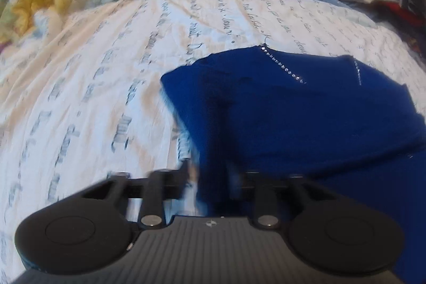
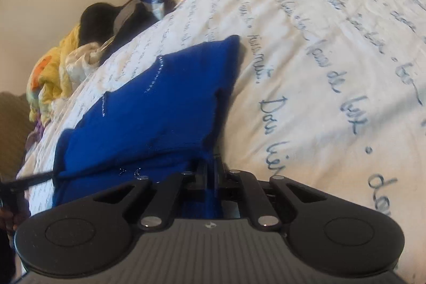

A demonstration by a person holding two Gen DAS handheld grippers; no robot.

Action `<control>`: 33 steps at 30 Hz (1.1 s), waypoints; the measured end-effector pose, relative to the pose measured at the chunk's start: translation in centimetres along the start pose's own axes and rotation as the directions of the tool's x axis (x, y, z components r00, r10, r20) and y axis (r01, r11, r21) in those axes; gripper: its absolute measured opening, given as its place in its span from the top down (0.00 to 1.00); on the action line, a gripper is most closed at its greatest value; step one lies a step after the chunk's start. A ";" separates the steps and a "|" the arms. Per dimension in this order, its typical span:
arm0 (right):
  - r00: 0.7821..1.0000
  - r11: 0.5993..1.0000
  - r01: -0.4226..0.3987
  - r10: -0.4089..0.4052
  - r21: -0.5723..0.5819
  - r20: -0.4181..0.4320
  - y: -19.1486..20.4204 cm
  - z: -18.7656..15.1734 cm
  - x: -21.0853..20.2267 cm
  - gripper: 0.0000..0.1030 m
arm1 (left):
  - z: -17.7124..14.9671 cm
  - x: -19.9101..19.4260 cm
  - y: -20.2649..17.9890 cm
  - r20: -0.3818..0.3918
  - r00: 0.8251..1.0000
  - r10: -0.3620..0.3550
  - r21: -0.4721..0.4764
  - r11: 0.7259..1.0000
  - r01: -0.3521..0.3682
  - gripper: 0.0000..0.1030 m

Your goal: Fold small clothes

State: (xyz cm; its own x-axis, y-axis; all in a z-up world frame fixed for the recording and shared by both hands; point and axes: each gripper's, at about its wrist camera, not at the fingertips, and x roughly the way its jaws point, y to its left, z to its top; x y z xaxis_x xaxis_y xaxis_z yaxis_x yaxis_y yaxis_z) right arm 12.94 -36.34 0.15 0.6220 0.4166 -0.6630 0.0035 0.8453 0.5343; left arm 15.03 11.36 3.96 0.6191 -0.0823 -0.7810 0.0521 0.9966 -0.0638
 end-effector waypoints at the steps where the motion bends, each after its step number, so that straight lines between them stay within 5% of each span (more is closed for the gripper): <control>1: 1.000 1.000 -0.010 0.010 0.029 0.005 -0.2 -0.1 -0.6 0.92 | -0.6 -0.8 0.5 0.002 1.000 -0.024 -0.036 0.999 0.024 0.32; 5: 0.994 0.990 -0.109 0.107 0.092 0.032 -1.1 -1.0 -3.3 0.87 | -3.2 -2.5 1.9 -0.040 0.991 -0.124 -0.126 0.985 0.118 0.35; 10: 0.995 0.997 -0.066 0.069 0.046 -0.069 -0.3 -1.5 -1.4 0.88 | -4.3 -2.8 1.0 -0.016 0.996 -0.089 -0.143 0.986 0.085 0.41; 11: 0.995 0.996 -0.081 0.084 0.047 -0.060 -0.2 -1.7 -1.3 0.88 | -4.2 -2.7 0.4 -0.016 0.996 -0.084 -0.123 0.989 0.081 0.52; 12: 0.994 0.994 -0.094 0.097 0.055 -0.057 -0.2 -1.8 -1.1 0.88 | -4.2 -2.7 -0.2 -0.015 0.998 -0.060 -0.087 0.994 0.059 0.82; 13: 0.993 0.993 -0.103 0.106 0.060 -0.054 -0.3 -1.8 -1.0 0.88 | -4.2 -2.6 -0.9 -0.017 1.000 -0.018 -0.047 0.999 0.017 0.99; 15: 0.992 0.992 -0.109 0.113 0.065 -0.061 -0.4 -1.8 -0.9 0.99 | -4.3 -2.7 -1.0 -0.010 1.000 0.012 -0.016 1.000 -0.012 0.96; 17: 0.995 0.994 -0.091 0.093 0.053 -0.047 -0.9 -1.6 -1.5 0.99 | -4.4 -3.0 -0.5 0.007 0.997 0.080 0.014 0.997 -0.080 0.96; 22: 0.999 0.994 -0.052 0.052 0.100 0.000 -3.6 -1.6 -2.8 1.00 | -4.8 -3.4 1.1 -0.007 1.000 0.015 -0.013 1.000 -0.015 0.92; 23: 0.998 0.991 -0.058 0.058 0.122 0.005 -3.8 -1.8 -3.0 0.98 | -4.8 -3.7 1.4 -0.016 1.000 -0.006 -0.036 0.999 0.006 0.86; 25: 0.995 0.977 -0.099 0.100 0.187 0.003 -4.1 -2.4 -4.0 0.97 | -5.5 -4.8 2.8 -0.024 0.998 -0.057 -0.121 0.991 0.053 0.55; 26: 0.988 0.967 -0.152 0.153 0.205 0.011 -4.2 -2.9 -4.9 0.94 | -6.2 -5.7 3.6 -0.015 0.996 -0.090 -0.169 0.982 0.087 0.31; 28: 0.972 0.947 -0.235 0.234 0.218 0.031 -4.2 -4.2 -6.6 0.77 | -8.4 -7.8 5.4 0.012 0.986 -0.166 -0.282 0.946 0.163 0.22; 30: 0.959 0.931 -0.282 0.279 0.231 0.044 -4.4 -5.8 -8.2 0.34 | -10.8 -8.8 6.5 -0.008 0.968 -0.252 -0.360 0.904 0.232 0.23; 33: 0.956 0.917 -0.285 0.293 0.279 0.014 -4.8 -8.1 -8.8 0.30 | -14.0 -10.4 7.1 0.005 0.957 -0.290 -0.422 0.867 0.265 0.23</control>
State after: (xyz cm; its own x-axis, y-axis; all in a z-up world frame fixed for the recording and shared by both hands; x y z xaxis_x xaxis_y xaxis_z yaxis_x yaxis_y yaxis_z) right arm 1.13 -41.38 -0.79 0.6064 0.6413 -0.4702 0.0447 0.5629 0.8253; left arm -1.98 19.30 2.92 0.5811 -0.3677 -0.7260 -0.1215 0.8429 -0.5242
